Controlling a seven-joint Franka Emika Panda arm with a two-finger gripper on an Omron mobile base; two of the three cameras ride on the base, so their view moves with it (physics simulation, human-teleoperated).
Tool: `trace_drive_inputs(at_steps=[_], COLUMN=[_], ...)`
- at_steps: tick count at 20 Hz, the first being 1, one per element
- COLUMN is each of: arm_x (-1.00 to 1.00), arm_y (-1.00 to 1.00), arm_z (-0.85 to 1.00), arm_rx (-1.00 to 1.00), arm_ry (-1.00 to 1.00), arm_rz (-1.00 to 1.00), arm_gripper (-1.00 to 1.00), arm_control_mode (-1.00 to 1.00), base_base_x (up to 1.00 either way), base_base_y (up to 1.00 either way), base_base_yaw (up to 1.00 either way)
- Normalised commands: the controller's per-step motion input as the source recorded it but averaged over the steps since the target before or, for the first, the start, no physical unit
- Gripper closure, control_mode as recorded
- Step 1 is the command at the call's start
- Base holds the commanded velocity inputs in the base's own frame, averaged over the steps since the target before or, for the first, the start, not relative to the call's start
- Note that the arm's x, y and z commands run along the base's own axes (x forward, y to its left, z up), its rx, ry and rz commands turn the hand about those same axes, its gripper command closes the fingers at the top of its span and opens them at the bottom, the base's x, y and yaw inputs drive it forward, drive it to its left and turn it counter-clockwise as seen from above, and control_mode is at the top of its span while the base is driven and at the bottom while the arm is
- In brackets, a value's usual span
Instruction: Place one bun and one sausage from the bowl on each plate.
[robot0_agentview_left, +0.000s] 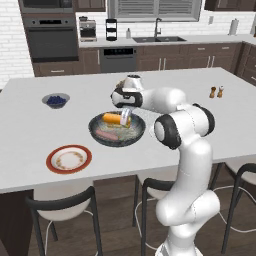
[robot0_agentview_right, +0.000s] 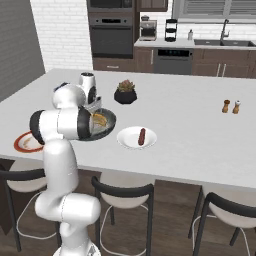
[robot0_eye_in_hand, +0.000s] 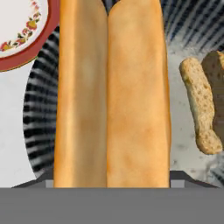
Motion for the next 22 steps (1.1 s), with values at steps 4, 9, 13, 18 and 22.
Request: trace_drive_inputs(at_steps=[4,9,13,18,22], arm_x=[-0.73,-0.45,-0.14,-0.02,0.11], arm_y=[-0.98,-0.99,-0.97,-0.83,-0.42], arm_z=[0.3,0.16,0.0,0.02,0.0], arm_rx=[0.01,0.0,0.0,0.0,0.0], arm_ry=[0.0,0.0,0.02,0.06,0.08], arm_rz=[-0.29,-0.34,-0.34,-0.35,-0.29], arm_gripper=[1.0,1.0,1.0,1.0,1.0], arm_control_mode=[-1.0,-1.0,-1.0,-1.0,-1.0], base_base_x=[0.0,0.0,0.0,0.0,0.0], base_base_y=[0.0,0.0,0.0,0.0,0.0], base_base_yaw=[0.0,0.0,0.0,0.0,0.0])
